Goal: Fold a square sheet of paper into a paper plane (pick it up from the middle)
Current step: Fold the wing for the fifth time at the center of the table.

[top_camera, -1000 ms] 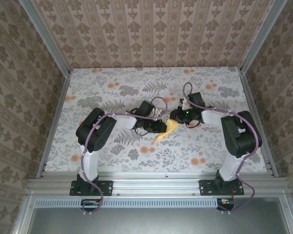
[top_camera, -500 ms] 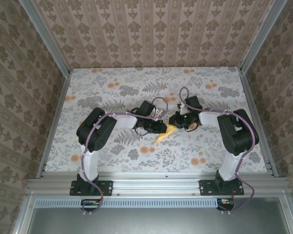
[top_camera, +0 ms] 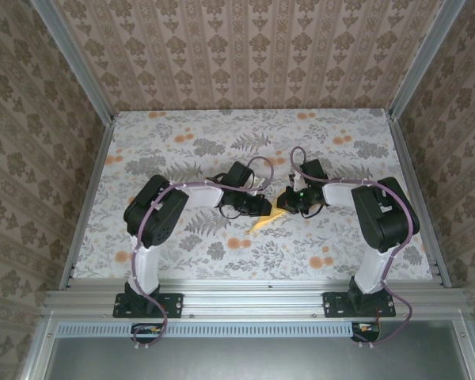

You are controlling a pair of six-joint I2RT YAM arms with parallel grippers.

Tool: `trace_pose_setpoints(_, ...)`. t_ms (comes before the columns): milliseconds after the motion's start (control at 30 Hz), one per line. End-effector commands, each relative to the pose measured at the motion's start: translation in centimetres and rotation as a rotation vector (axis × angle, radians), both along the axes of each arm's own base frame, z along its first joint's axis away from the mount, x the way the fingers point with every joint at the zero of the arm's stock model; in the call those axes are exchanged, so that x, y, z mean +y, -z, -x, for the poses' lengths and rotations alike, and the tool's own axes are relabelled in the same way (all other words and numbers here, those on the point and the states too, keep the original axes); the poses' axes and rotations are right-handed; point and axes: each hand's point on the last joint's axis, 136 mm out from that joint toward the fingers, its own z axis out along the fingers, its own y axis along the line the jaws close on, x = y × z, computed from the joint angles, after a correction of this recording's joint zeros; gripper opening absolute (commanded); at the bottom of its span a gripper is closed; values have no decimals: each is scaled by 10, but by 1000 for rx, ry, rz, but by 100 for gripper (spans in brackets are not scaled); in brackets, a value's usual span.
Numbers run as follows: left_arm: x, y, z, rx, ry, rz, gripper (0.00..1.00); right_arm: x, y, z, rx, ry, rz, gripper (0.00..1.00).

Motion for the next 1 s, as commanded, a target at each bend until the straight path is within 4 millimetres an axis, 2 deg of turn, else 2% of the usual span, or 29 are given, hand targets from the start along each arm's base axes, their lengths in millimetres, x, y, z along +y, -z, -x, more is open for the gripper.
trace_pose_setpoints(0, 6, -26, -2, -84, 5, -38, 18, -10, 28, 20, 76, -5, 74, 10)
trace_pose_setpoints(167, 24, -12, 7, -92, -15, -132, 17, -11, 31, 21, 79, -9, 80, 10)
trace_pose_setpoints(467, 20, 0, 24, -67, 25, -147, 14, -12, 31, 23, 80, -13, 83, 9)
trace_pose_setpoints(700, 29, 14, 31, -50, 34, -189, 12, -13, 30, 21, 78, -12, 85, 9)
trace_pose_setpoints(967, 32, 22, 37, -32, 45, -195, 12, -13, 29, 20, 79, -13, 89, 8)
